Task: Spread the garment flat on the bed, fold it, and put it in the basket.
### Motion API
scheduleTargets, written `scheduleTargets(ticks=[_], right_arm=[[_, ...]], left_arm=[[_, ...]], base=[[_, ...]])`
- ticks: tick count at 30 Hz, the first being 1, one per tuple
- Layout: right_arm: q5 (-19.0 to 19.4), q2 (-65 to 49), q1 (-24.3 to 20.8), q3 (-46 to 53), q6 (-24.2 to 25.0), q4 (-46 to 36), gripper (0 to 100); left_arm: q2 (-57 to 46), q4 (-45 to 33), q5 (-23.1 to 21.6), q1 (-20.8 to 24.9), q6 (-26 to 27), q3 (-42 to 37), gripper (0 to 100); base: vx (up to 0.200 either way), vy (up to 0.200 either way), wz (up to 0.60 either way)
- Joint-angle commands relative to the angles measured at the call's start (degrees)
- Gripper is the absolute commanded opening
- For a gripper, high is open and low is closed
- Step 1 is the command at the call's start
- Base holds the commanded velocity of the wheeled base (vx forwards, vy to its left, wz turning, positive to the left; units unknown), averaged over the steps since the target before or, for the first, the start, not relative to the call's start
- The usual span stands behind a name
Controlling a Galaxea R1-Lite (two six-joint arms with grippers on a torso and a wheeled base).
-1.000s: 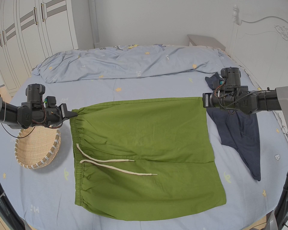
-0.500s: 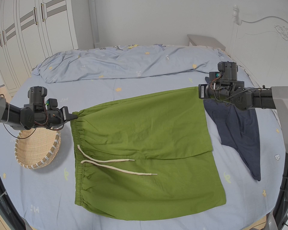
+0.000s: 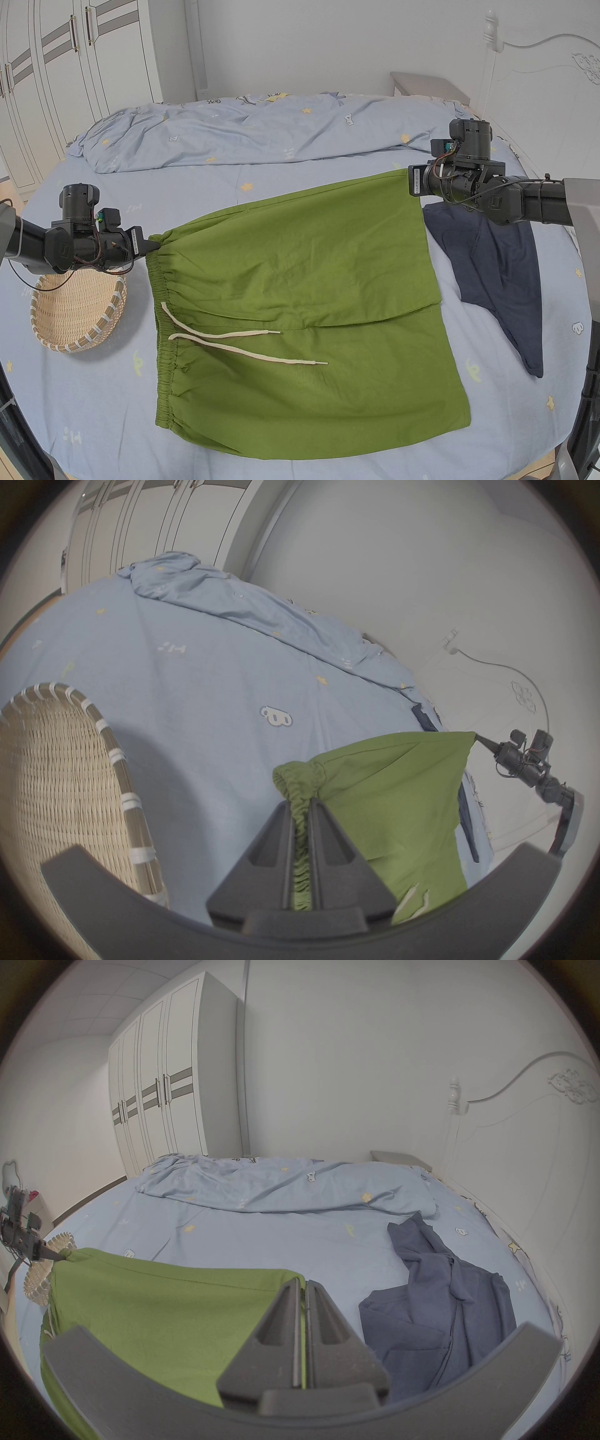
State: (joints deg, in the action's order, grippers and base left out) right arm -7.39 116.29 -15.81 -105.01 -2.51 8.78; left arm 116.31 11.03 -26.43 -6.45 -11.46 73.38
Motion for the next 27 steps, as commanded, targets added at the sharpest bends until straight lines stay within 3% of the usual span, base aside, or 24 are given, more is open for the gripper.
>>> scheduleTargets(ticks=[1, 27], right_arm=[[-0.17, -0.01, -0.01, -0.2, 0.05, 0.01, 0], [-0.26, 3.86, -0.8, 0.16, 0.05, 2.3, 0]], left_arm=[[0.85, 0.31, 0.5, -0.06, 0.03, -0.07, 0], [3.57, 1.8, 1.29, -0.76, 0.38, 0.54, 0]], base=[[0.0, 0.0, 0.0], [0.0, 0.0, 0.0]])
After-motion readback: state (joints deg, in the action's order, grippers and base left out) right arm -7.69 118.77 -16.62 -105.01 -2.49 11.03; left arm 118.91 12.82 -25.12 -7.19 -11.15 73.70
